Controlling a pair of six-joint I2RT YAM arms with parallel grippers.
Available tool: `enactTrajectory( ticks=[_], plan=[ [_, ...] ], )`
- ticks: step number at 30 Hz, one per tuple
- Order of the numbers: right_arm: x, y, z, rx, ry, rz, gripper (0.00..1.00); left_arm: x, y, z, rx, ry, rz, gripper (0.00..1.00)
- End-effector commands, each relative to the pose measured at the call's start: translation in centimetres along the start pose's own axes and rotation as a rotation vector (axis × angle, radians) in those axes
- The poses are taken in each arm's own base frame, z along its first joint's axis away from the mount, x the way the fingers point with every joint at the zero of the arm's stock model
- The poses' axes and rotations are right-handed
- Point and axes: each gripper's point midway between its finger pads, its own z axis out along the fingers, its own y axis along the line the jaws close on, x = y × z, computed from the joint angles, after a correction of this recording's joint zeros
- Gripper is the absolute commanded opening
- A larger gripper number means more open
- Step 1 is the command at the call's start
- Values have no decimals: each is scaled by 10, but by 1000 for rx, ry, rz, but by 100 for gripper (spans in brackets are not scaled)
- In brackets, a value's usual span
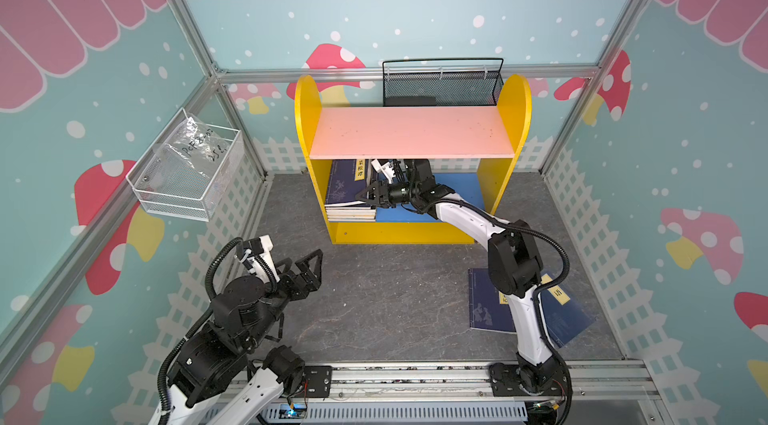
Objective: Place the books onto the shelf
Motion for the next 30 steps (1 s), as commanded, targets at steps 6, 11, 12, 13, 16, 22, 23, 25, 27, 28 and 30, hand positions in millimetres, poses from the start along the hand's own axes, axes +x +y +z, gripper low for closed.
enactTrajectory(
  ticks=[6,11,12,13,16,22,23,25,27,28,30],
  plan=[
    [-20,47,-17,13,-69,-126,48,-1,4,1,-14,-18,-4,95],
    [-23,56,-32,69,-117,-156,53,-1,4,1,-13,-18,-3,95],
    [-22,57,-34,78,-124,-160,53,-1,4,1,-14,-18,-3,95],
    [-22,59,-38,90,-134,-163,54,-1,4,1,-13,-19,-3,95],
    [-20,61,-47,127,-159,-173,55,-2,4,1,-17,-21,-1,95],
    [-11,74,-65,154,-183,-210,59,-3,3,3,-23,-15,7,95],
    [-9,74,-68,166,-189,-214,60,-2,2,4,-22,-11,11,95],
    [-4,74,-75,194,-200,-224,60,-2,0,6,-19,-2,20,95],
    [1,71,-83,231,-215,-230,60,1,-2,8,-9,14,33,95],
    [5,70,-89,252,-223,-235,60,2,-6,9,7,24,40,95],
    [13,64,-100,306,-240,-236,61,5,-12,11,44,32,40,95]
  ],
)
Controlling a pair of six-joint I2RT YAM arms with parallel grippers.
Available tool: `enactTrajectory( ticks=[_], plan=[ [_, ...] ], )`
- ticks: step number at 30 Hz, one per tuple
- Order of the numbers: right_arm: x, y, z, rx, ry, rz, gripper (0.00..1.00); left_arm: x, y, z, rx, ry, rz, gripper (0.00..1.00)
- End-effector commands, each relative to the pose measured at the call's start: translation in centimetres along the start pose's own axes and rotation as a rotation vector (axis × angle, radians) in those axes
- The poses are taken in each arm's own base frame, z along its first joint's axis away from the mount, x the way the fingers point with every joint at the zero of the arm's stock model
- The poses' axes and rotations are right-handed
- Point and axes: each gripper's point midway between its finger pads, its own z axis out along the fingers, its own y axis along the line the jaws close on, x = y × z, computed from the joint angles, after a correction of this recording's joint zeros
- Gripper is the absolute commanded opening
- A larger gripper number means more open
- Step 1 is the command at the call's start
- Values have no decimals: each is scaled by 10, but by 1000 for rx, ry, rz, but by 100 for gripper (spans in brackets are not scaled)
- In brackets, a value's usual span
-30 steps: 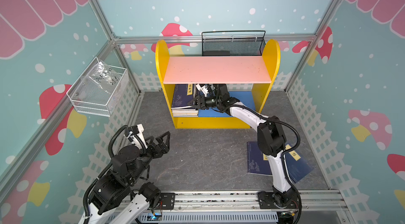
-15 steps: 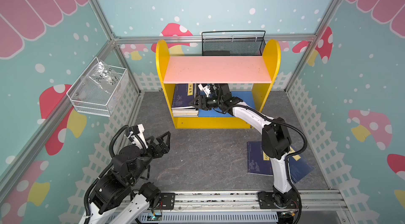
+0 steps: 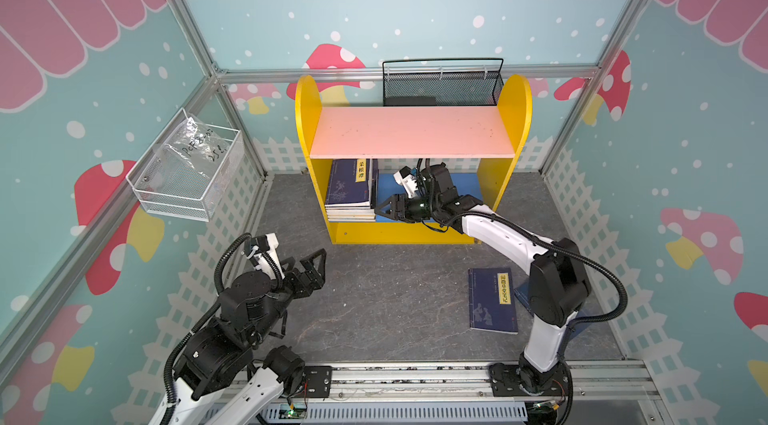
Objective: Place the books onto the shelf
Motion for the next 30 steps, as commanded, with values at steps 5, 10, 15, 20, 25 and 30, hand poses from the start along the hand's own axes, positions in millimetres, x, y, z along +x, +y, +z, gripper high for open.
enactTrajectory(
  ticks=[5,10,15,20,25,30],
  plan=[
    [-10,-3,-78,251,-251,-148,71,10,-22,12,125,35,-10,95],
    [27,-62,-125,525,-332,-30,73,48,-52,40,273,203,-54,97],
    [87,-119,-173,729,-355,121,76,86,-80,59,376,299,-76,99],
    [152,-192,-220,919,-273,324,77,129,-113,68,414,396,45,99],
    [196,-219,-253,1027,-274,451,78,175,-143,81,478,500,50,99],
    [237,-233,-260,1074,-212,540,80,205,-172,82,532,571,129,99]
  ],
)
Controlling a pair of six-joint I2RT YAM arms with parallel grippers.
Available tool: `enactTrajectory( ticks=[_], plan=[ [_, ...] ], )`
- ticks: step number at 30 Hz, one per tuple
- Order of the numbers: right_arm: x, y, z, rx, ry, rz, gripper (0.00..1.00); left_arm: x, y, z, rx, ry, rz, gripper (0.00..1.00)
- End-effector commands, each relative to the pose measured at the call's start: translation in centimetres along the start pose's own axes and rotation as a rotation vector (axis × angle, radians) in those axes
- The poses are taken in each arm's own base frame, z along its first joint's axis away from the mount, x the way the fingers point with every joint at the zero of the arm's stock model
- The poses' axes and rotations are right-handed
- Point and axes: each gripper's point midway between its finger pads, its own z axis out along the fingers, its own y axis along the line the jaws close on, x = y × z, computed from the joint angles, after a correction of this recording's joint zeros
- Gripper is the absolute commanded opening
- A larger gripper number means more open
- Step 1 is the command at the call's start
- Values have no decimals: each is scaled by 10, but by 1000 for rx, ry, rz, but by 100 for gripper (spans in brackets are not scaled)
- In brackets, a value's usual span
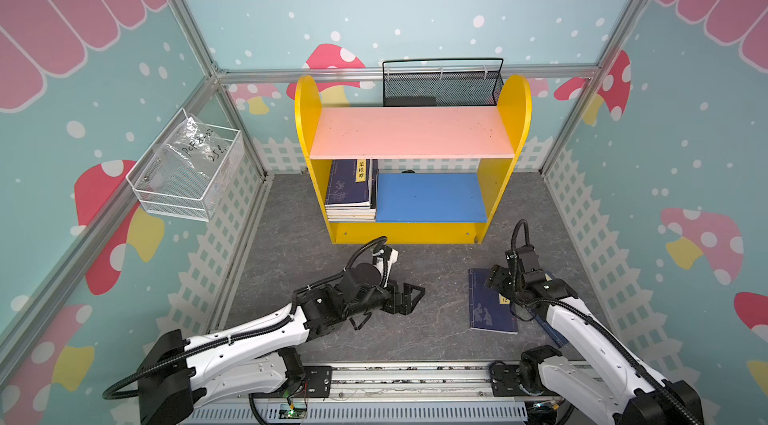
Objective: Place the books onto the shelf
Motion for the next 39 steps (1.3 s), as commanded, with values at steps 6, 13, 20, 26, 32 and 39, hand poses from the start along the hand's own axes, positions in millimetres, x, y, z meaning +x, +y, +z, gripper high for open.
enactTrajectory(
  ticks=[6,13,20,26,32,39],
  plan=[
    [44,-48,17,118,112,68,81,-13,-44,12,100,-23,73,99],
    [53,-41,27,58,148,82,80,-15,-39,15,72,-34,75,99],
    [46,1,39,-137,158,25,75,-4,-8,41,-41,12,38,99],
    [50,29,44,-209,193,-71,71,3,18,65,-106,30,-43,99],
    [85,74,50,-285,298,-198,70,8,42,87,-213,21,-112,99],
    [107,119,50,-371,343,-237,68,11,82,76,-370,-28,-174,99]
  ],
)
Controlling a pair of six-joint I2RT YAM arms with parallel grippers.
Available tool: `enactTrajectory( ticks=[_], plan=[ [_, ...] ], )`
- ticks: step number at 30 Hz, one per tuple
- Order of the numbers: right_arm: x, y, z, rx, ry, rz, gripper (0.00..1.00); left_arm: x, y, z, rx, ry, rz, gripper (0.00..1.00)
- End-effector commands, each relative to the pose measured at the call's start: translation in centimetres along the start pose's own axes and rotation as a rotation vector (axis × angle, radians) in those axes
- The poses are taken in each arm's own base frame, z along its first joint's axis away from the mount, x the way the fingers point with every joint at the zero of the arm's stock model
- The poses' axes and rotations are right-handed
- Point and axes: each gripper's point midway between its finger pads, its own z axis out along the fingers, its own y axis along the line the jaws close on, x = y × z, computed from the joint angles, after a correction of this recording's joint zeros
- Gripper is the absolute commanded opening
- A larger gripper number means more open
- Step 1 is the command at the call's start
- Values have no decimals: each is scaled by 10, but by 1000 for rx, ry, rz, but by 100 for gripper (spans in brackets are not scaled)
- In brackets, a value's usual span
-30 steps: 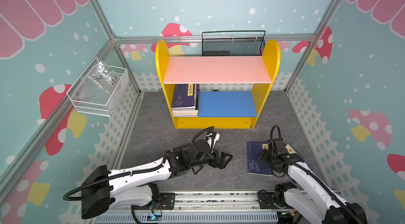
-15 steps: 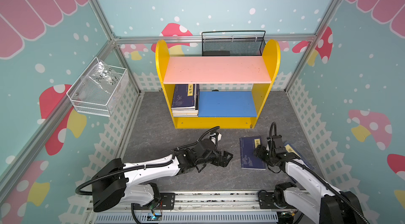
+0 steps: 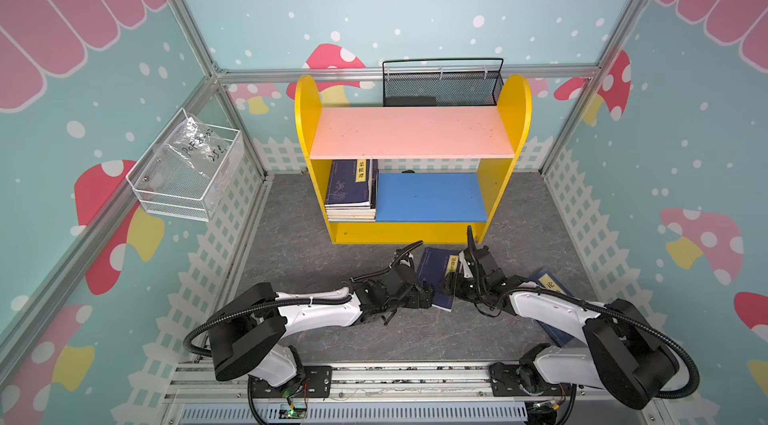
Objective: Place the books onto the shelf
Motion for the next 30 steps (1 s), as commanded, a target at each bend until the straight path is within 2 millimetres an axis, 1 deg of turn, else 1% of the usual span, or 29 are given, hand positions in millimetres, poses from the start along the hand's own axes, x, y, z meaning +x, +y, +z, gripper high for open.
enactTrajectory(
  ticks=[1,5,10,12,15,18,20,24,26,30],
  plan=[
    [22,-3,12,34,86,39,68,-8,25,-2,-97,-51,-53,99],
    [20,-16,15,120,80,63,69,-14,34,1,-100,-63,-30,99],
    [16,-28,9,167,23,135,68,-26,39,11,-88,-28,47,99],
    [13,-34,2,195,-18,158,68,-27,37,16,-83,-8,84,99],
    [9,-46,-8,249,-75,190,67,-24,26,25,-50,32,117,99],
    [7,-55,-10,280,-111,205,66,-21,22,38,-35,58,118,99],
    [8,-56,-4,284,-99,204,63,-17,21,48,-30,83,113,99],
    [7,-54,9,288,-67,167,58,-12,16,58,8,96,82,98],
    [5,-52,14,289,-60,149,53,-8,13,58,30,106,62,97],
    [3,-48,24,277,-40,128,48,-1,6,51,71,88,2,96]
  ],
)
